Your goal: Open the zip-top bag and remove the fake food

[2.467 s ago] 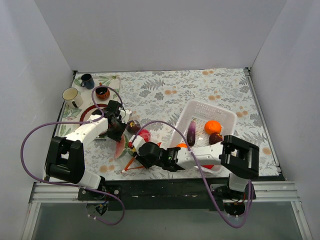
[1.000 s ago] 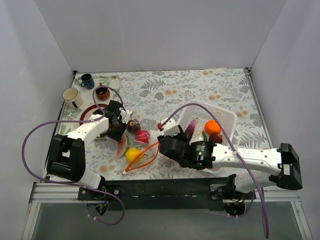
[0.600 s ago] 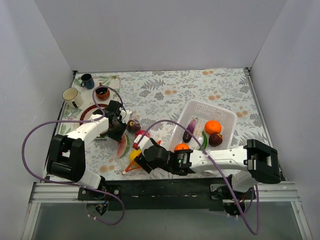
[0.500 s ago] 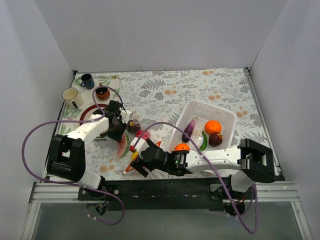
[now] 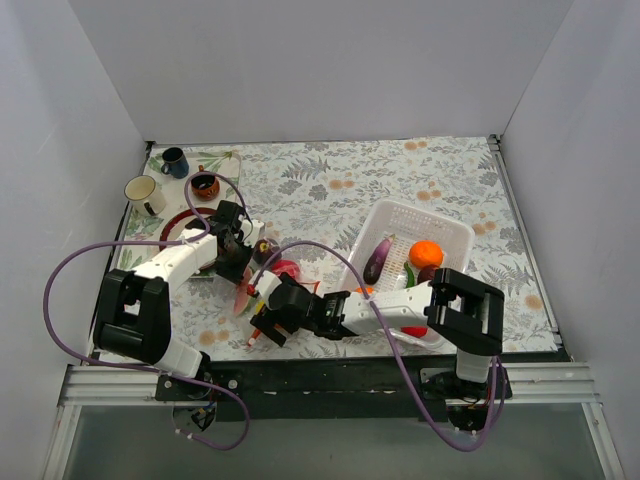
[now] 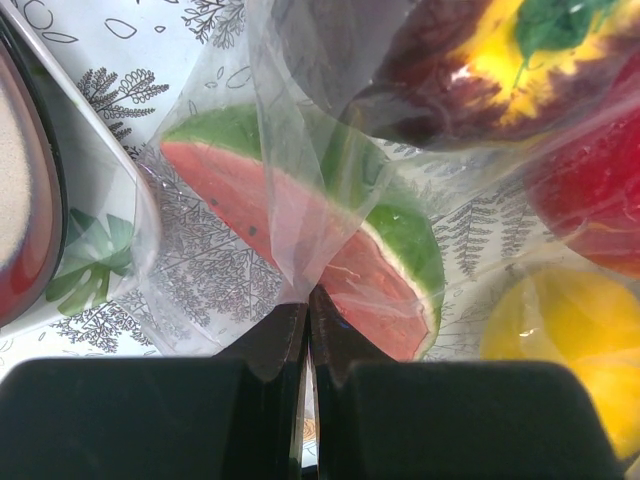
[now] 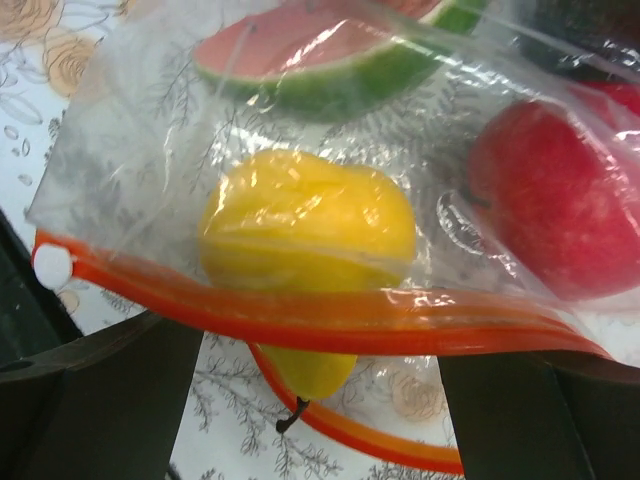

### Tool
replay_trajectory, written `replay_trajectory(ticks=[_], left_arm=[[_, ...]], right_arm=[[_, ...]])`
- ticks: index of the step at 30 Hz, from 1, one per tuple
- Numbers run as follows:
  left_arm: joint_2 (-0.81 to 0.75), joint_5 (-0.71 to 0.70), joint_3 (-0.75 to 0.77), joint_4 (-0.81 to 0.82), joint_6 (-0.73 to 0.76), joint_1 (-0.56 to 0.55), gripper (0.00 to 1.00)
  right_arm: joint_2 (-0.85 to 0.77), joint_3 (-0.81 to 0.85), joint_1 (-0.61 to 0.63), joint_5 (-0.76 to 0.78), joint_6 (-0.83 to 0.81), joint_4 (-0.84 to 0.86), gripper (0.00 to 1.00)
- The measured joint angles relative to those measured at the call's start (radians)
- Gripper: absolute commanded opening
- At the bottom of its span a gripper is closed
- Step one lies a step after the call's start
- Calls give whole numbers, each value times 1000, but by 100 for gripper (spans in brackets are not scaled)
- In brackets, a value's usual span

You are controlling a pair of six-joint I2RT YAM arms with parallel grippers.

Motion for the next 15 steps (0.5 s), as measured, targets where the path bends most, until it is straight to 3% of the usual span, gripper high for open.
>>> replay_trajectory(ticks=[10, 15], left_arm=[[-5, 0, -2, 0, 1, 0, 0], [-5, 0, -2, 2, 3, 0, 0]], right_arm=[[12, 10, -22, -51, 1, 65, 97], [-63, -39, -22, -122, 5, 68, 95]])
